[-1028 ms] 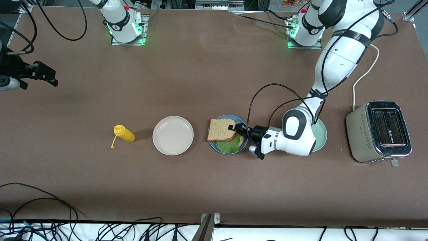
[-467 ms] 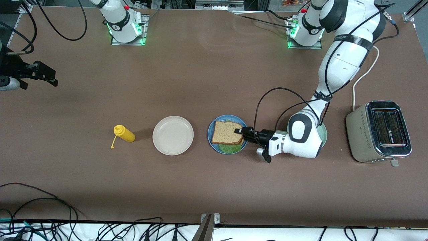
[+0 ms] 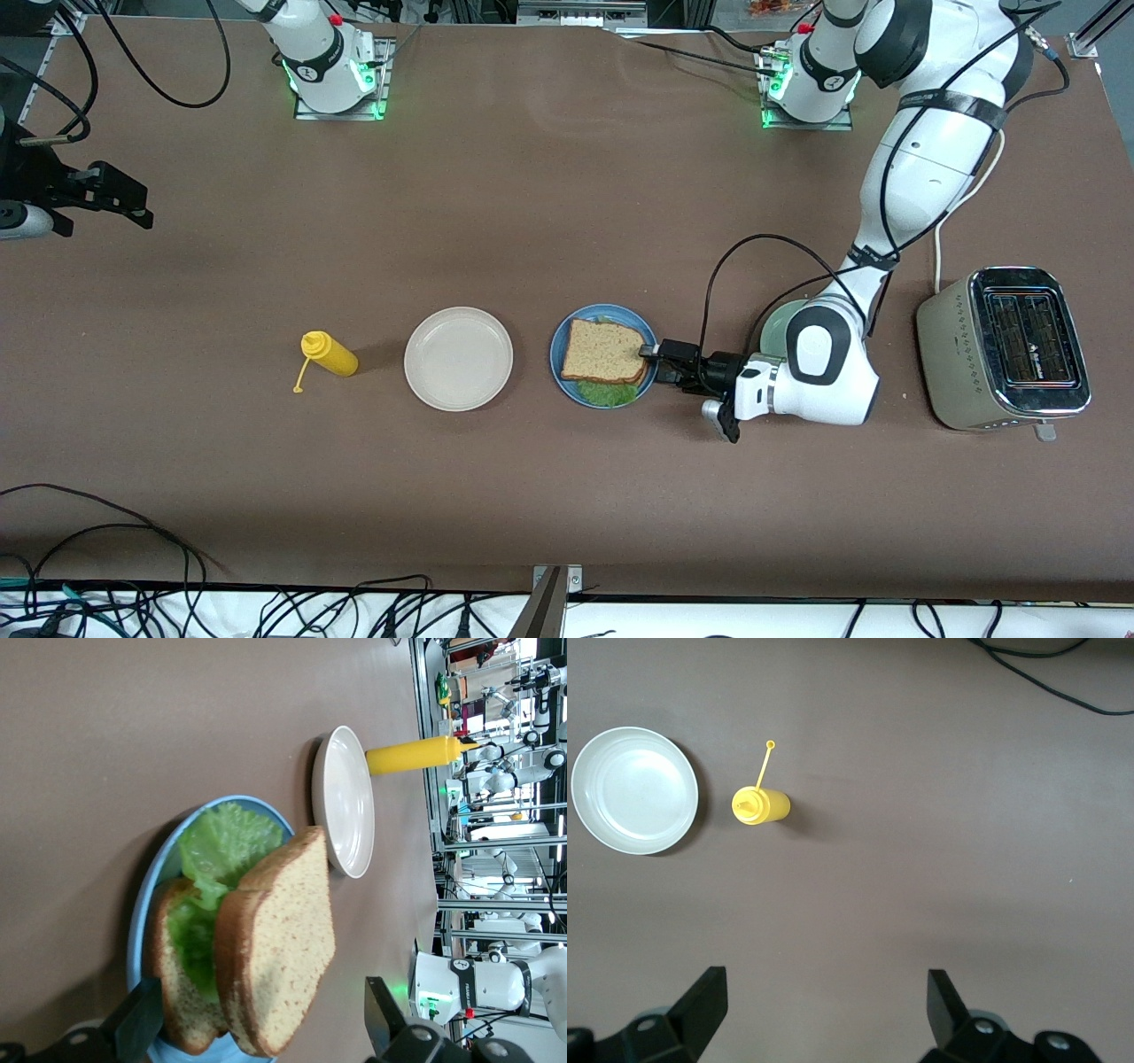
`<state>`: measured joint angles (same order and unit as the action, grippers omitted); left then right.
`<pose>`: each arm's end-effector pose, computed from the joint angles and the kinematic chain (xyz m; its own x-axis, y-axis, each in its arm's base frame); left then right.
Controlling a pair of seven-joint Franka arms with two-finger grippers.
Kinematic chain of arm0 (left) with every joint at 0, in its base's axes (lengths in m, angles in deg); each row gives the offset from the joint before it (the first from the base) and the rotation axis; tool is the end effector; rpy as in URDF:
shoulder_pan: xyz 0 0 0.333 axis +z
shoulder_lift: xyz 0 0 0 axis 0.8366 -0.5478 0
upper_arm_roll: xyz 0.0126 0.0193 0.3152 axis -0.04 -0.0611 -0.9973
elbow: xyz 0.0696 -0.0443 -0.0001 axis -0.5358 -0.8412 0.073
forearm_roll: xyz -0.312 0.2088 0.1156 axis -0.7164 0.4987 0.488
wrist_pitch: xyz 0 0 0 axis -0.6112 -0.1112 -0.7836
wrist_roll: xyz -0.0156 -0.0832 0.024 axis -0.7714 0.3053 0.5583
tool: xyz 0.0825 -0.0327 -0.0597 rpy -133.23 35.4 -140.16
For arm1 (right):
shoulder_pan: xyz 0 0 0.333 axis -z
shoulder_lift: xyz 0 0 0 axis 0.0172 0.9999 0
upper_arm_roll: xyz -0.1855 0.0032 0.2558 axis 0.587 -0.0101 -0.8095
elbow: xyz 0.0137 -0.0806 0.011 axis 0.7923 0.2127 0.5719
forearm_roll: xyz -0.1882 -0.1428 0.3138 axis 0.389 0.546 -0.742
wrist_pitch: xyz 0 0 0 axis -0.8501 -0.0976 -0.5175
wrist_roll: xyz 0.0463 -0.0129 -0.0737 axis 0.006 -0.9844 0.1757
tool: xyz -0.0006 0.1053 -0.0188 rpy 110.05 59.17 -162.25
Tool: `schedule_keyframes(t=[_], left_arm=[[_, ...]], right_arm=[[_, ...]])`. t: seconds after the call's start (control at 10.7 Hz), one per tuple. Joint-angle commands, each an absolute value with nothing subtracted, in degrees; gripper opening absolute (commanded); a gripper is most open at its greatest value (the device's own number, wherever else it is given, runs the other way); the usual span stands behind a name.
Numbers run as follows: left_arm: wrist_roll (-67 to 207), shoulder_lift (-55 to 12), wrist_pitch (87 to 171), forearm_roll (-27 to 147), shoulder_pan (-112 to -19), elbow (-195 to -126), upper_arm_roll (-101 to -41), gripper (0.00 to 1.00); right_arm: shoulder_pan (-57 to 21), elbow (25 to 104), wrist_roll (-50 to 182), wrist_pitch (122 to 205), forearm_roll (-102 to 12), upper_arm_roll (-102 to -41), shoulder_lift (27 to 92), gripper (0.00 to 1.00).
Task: Make sandwich in blue plate with both arms
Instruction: 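Lower the bread onto the lettuce and open the left gripper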
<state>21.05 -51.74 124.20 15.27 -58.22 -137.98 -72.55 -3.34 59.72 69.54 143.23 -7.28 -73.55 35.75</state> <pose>0.6788 -0.2309 0.1598 0.9330 -0.3435 0.1077 -0.2508 -0.4058 0.8789 0.5598 -0.0113 0.5987 0.9911 0.1322 0.0132 0.1320 -0.9911 0.0147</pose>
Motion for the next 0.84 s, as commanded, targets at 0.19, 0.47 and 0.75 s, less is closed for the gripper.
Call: schedule_keyframes(t=[0.19, 0.47, 0.75], left_arm=[[38.28, -42.67, 118.33, 35.05, -56.87, -138.46, -72.85, 1.0], [46.2, -37.49, 115.43, 47.08, -56.87, -138.72, -72.85, 1.0], [53.67, -29.68, 109.73, 57.83, -56.52, -138.81, -72.93, 1.0]], right_arm=[[-3.44, 58.42, 68.9, 141.97, -6.62, -73.67, 36.13, 1.0], [-3.44, 58.42, 68.9, 142.06, -6.62, -73.67, 36.13, 1.0], [-3.44, 58.51, 68.9, 141.97, -6.62, -73.67, 36.13, 1.0]])
